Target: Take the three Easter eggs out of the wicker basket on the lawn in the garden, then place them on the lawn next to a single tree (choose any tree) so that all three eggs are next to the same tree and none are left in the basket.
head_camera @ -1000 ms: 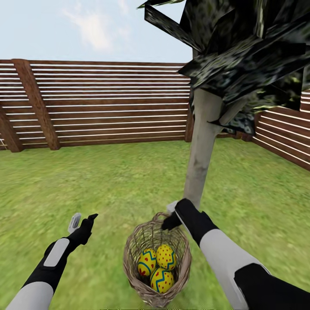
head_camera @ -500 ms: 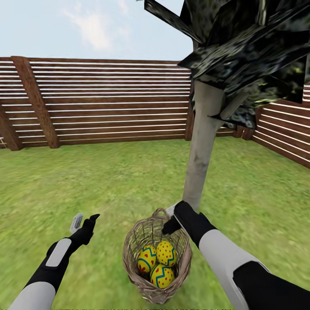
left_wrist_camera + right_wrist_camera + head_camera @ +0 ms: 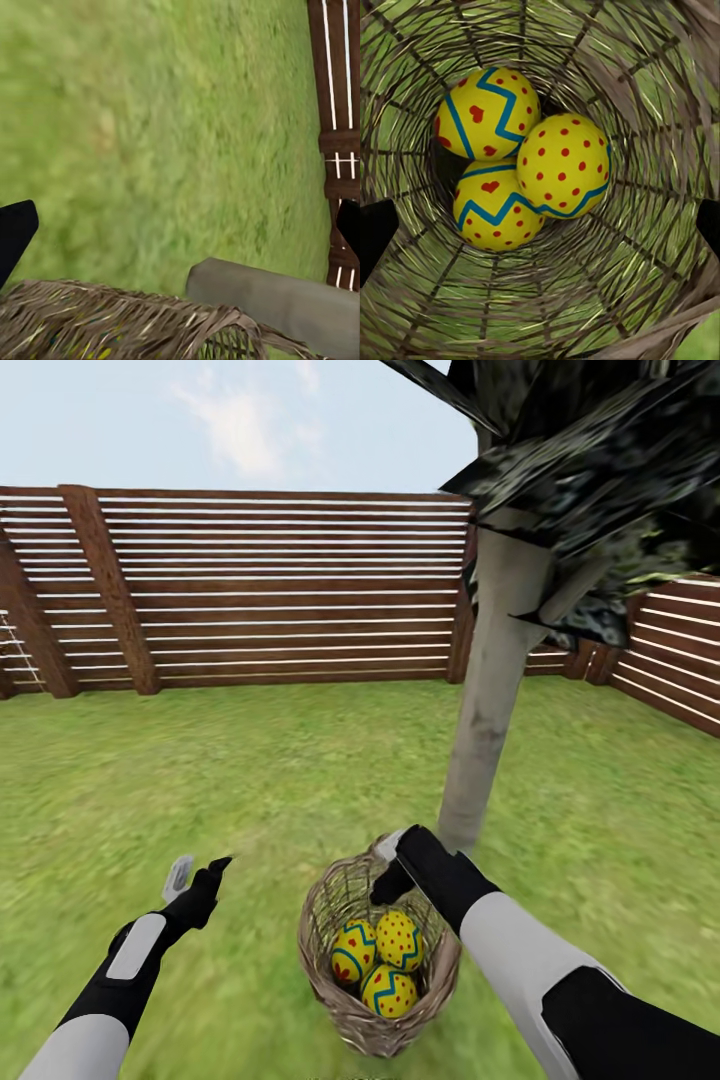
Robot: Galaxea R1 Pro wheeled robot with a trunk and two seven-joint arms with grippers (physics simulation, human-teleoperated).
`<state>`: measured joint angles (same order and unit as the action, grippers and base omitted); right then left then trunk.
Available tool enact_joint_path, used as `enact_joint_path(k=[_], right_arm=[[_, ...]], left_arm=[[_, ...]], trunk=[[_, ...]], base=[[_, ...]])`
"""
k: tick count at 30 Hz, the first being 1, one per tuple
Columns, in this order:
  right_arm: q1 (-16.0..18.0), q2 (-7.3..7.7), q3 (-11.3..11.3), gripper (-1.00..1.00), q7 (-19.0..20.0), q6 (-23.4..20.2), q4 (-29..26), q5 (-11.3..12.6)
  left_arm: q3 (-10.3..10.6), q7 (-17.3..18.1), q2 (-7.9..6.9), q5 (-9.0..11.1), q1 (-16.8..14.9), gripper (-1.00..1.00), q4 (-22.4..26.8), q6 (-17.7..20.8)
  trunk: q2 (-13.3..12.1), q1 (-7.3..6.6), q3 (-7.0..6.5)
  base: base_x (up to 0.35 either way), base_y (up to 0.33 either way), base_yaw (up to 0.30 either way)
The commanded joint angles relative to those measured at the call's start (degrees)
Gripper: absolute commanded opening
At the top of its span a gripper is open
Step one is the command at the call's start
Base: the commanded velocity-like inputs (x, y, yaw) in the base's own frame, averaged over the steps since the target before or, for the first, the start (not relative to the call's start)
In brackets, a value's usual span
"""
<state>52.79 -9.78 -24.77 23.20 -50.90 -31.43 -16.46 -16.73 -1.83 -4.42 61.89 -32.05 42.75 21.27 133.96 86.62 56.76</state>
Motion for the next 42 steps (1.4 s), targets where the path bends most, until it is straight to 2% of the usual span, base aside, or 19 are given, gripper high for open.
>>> enact_joint_path(k=[1, 5, 9, 12, 14, 18, 23, 32, 33, 34, 36, 39, 42], right_arm=[[0.0, 0.05, -0.1, 1.00, 0.4, -0.2, 0.0, -0.6], [0.0, 0.28, -1.4, 1.00, 0.3, 0.0, 0.1, -0.9], [0.0, 0.29, -4.5, 1.00, 0.2, 0.4, 0.1, -1.0], [0.0, 0.29, -5.9, 1.00, 0.1, 0.5, 0.0, -1.0], [0.0, 0.29, -6.3, 1.00, 0.0, 0.5, 0.0, -1.1], [0.0, 0.29, -6.3, 1.00, -0.2, 0.7, -0.1, -3.6], [0.0, 0.55, -6.2, 1.00, -0.3, 0.7, 0.0, -4.0], [0.0, 0.83, -6.0, 1.00, -1.2, 0.7, -0.1, -4.2], [0.0, 1.08, -6.0, 1.00, -1.5, 0.7, 0.0, -4.3], [0.0, 2.99, -5.6, 1.00, -1.9, 2.3, 0.0, -4.4], [0.0, 4.00, -5.6, 1.00, -1.9, 3.7, 0.1, -4.3], [0.0, 6.50, -5.3, 1.00, -1.9, 5.9, -0.4, -4.1], [0.0, 7.69, -4.9, 1.00, -1.8, 7.0, -0.8, -4.0]], left_arm=[[-0.1, -0.2, 0.02, 0.5, 0.0, 1.00, 0.1, 0.4], [-0.1, -0.2, 0.02, 0.5, 0.0, 1.00, 0.1, 0.4], [-0.1, -0.2, 0.02, 0.5, 0.0, 1.00, 0.0, 0.4], [-0.1, -0.2, 0.04, 0.5, 0.0, 1.00, 0.0, 0.4], [-0.1, -0.2, 0.05, 0.5, 0.0, 1.00, 0.0, 0.4], [-0.1, -0.2, 0.08, 0.5, 0.0, 1.00, 0.0, 0.4], [-0.1, -0.2, 0.06, 0.5, 0.0, 1.00, 0.0, 0.4], [-0.1, -0.2, 0.04, 0.5, 0.0, 1.00, 0.0, 0.4], [-0.1, -0.2, 0.03, 0.5, 0.0, 1.00, 0.0, 0.4], [-0.1, -0.2, 0.04, 0.5, 0.0, 1.00, 0.0, 0.4], [-0.1, -0.2, 0.05, 0.5, 0.0, 1.00, 0.0, 0.4], [-0.1, -0.2, 0.03, 0.5, 0.0, 1.00, 0.0, 0.4], [-0.1, -0.2, 0.05, 0.5, 0.0, 1.00, 0.0, 0.4]], trunk=[[0.4, 0.21, 0.27], [2.0, 1.09, 1.12], [3.6, 1.97, 1.96], [4.9, 2.63, 2.54], [5.7, 3.07, 2.90], [7.3, 3.95, 3.62], [9.3, 5.05, 4.52], [9.4, 5.28, 6.51], [9.4, 5.31, 6.73], [9.4, 5.33, 6.95], [9.4, 5.39, 7.40], [9.5, 5.46, 8.06], [9.5, 5.49, 8.28]], base=[[0.000, 0.000, 0.253], [0.000, 0.000, 0.255], [0.000, 0.000, 0.251], [0.000, 0.000, 0.106], [0.000, 0.000, 0.026], [0.000, 0.000, 0.003], [0.000, 0.000, 0.000], [0.000, 0.000, 0.000], [0.000, 0.000, 0.000], [0.000, 0.000, 0.000], [0.000, 0.000, 0.000], [0.000, 0.000, 0.000], [0.000, 0.000, 0.000]])
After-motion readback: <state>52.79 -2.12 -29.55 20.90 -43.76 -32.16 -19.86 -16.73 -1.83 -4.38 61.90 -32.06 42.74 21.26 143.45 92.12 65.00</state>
